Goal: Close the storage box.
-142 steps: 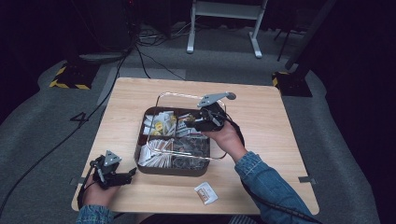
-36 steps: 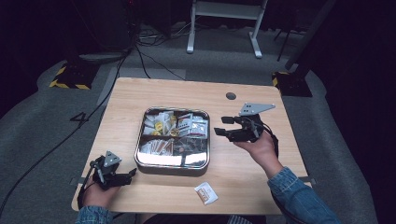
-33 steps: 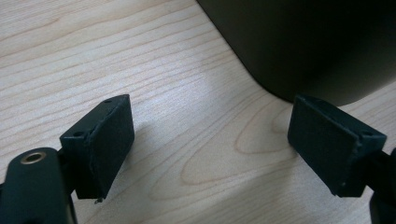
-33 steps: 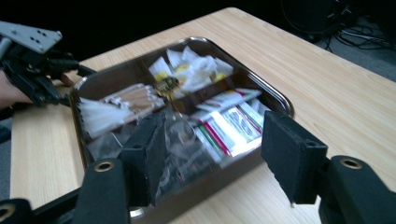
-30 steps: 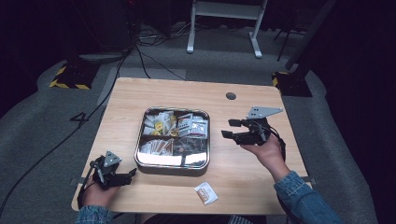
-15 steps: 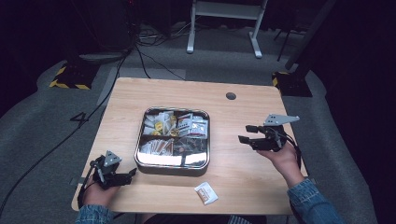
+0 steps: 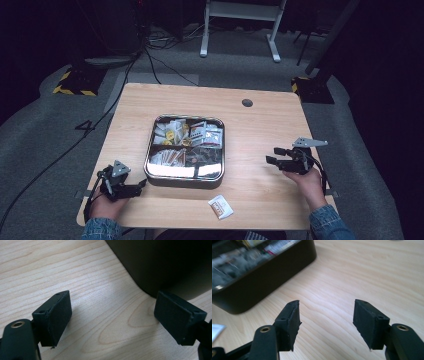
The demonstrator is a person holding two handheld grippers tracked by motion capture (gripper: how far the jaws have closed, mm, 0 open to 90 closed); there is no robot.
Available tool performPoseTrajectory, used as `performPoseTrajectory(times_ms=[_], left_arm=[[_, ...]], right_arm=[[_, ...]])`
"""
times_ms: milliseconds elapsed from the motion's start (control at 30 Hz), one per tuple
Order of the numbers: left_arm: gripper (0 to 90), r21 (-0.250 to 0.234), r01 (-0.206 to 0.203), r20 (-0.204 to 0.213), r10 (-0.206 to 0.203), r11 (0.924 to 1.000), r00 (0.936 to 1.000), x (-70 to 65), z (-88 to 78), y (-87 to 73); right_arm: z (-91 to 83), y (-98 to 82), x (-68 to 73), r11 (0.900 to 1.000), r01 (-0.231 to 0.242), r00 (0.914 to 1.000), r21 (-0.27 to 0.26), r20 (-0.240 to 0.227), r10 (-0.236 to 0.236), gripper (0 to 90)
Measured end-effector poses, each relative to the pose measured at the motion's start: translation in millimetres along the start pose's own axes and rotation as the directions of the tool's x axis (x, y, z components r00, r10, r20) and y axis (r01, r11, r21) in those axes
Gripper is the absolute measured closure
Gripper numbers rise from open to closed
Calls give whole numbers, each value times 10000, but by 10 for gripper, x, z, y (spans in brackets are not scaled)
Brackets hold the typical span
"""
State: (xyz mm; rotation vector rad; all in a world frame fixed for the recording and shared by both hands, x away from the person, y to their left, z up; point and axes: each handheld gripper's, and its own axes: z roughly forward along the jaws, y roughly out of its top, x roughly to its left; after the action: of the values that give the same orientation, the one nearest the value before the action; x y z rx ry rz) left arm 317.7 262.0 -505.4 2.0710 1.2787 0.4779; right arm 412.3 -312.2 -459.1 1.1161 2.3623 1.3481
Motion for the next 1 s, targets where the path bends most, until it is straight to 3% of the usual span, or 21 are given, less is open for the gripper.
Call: performPoseTrajectory(times_ms=[167, 467, 533, 667, 733, 933, 1000], left_arm=[[151, -17, 19, 28, -19, 10000, 10000, 1, 6, 4], [151, -1, -23, 4, 23, 10000, 10000, 5, 6, 8], [151, 3, -23, 11, 23, 10000, 10000, 5, 7, 8], [151, 25, -31, 18, 31, 10000, 10000, 6, 5, 9], [151, 21, -24, 17, 24, 10000, 10000, 6, 5, 9], [151, 17, -24, 19, 24, 10000, 10000, 6, 7, 10], [151, 20, -27, 13, 27, 10000, 10000, 6, 6, 10]], right_arm=[[20, -91, -55, 9991, 257, 9994, 329, 244, -265, 379], [104, -274, -199, 9968, -16, 9968, 803, 792, -48, 372], [137, -310, -205, 9945, 361, 9938, 981, 1013, -460, 362], [180, -341, -190, 9916, 680, 9915, 1099, 1028, -794, 351], [210, -362, -159, 9874, 1147, 9859, 1088, 1098, -1266, 335], [224, -370, -123, 9830, 1446, 9802, 1131, 1194, -1580, 314], [233, -366, -125, 9835, 1343, 9801, 1215, 1304, -1500, 233]])
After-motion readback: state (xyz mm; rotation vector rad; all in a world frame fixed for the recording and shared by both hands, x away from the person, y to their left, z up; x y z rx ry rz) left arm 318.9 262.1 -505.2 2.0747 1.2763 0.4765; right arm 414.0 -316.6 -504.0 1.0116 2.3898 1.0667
